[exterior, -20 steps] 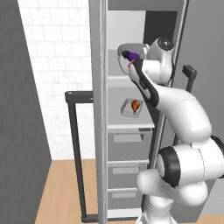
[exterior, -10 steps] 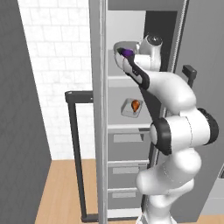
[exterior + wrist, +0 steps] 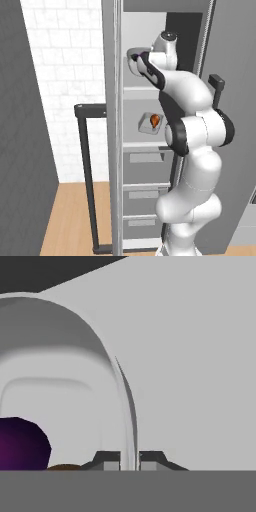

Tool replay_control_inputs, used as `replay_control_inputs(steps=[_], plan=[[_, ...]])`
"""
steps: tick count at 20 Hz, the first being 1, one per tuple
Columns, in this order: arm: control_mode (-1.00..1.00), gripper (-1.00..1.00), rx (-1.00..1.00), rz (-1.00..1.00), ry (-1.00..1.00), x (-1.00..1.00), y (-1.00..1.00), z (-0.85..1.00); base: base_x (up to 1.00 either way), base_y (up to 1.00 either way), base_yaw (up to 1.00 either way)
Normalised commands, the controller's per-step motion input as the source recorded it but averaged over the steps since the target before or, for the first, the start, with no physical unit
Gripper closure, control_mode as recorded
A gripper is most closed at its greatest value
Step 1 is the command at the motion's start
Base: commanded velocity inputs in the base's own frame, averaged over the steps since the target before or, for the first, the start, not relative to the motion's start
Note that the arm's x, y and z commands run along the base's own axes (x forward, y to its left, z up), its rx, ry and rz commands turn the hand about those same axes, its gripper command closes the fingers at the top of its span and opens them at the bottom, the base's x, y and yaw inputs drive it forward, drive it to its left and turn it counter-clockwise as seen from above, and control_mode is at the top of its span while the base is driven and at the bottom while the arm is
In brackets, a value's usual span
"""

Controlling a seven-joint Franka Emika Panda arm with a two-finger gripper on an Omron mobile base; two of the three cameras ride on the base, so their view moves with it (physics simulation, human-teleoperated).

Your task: Take the meat container that has the chicken drumstick and place it on the second highest rack of the freezer. Then take the vegetable container that has the onion and eggplant and place it on the highest rack of the freezer.

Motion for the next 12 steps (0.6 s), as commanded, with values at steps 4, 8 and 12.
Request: replay_control_inputs(steps=[4,8,12], plan=[[-1.00,1.00,0.00,0.00,-0.08,0.04,0.03,-0.21,0.00,0.00,0.00],[-1.00,1.00,0.00,0.00,0.00,0.00,0.00,0.00,0.00,0.00,0.00],[-1.00,-1.00,0.00,0.00,0.00,0.00,0.00,0.00,0.00,0.00,0.00]])
